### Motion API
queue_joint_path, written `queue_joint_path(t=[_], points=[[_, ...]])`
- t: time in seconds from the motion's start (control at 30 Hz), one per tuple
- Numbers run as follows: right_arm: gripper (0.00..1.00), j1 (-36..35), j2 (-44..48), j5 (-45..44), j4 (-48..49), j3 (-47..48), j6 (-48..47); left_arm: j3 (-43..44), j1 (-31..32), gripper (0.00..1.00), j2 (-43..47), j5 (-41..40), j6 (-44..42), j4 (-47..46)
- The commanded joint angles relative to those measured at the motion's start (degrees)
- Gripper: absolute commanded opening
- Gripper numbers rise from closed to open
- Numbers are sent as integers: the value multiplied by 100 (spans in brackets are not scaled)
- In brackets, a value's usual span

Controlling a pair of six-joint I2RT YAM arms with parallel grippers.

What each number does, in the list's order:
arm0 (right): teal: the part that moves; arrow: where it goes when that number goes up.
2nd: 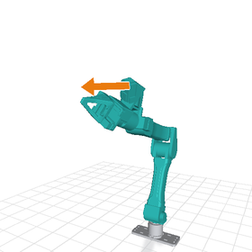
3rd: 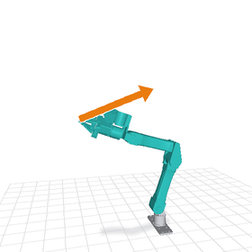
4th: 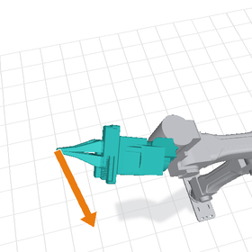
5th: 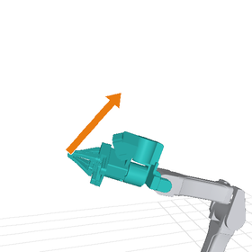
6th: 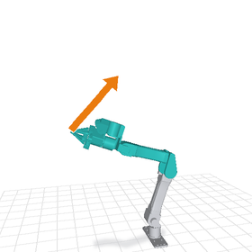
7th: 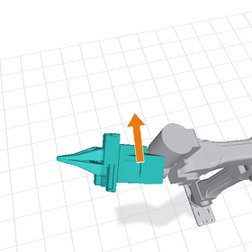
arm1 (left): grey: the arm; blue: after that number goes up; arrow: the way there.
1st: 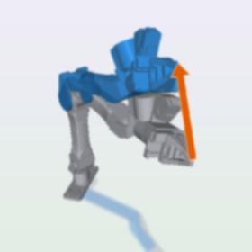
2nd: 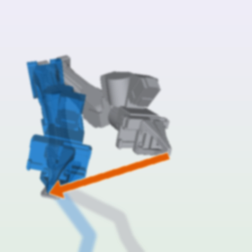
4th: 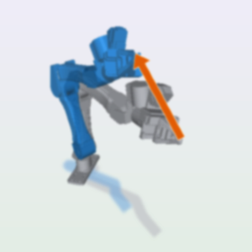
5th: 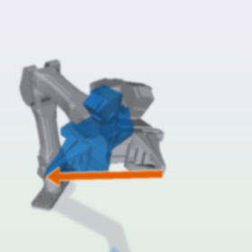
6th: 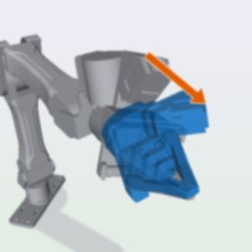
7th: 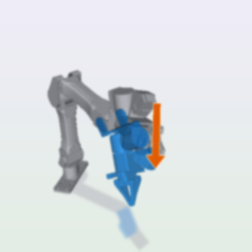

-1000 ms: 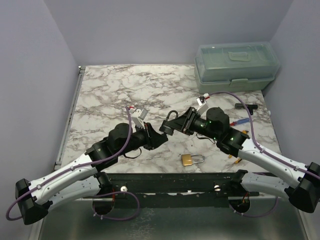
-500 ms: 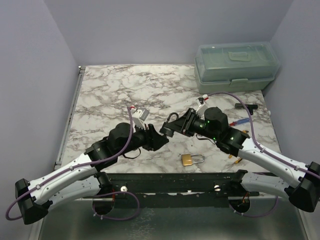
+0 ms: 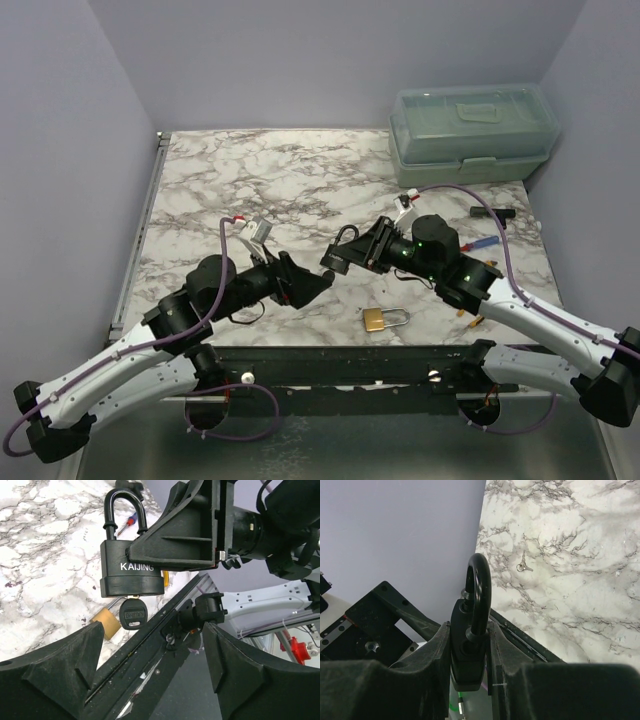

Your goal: Unlock with the key

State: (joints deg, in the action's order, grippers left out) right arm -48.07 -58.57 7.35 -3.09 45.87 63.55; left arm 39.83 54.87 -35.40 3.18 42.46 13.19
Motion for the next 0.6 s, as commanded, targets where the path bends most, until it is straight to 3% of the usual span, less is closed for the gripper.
queue_joint_path(t=[0.0,0.2,0.57], points=[[0,-44,230,208,636,256,-31,4,6,89,175,83,262,45],[0,-44,341,554,1288,89,-133,27,-3,96,244,84,400,-205],[0,-44,457,1216,1918,-49,-203,-190,10,92,91,220,745,-1180]])
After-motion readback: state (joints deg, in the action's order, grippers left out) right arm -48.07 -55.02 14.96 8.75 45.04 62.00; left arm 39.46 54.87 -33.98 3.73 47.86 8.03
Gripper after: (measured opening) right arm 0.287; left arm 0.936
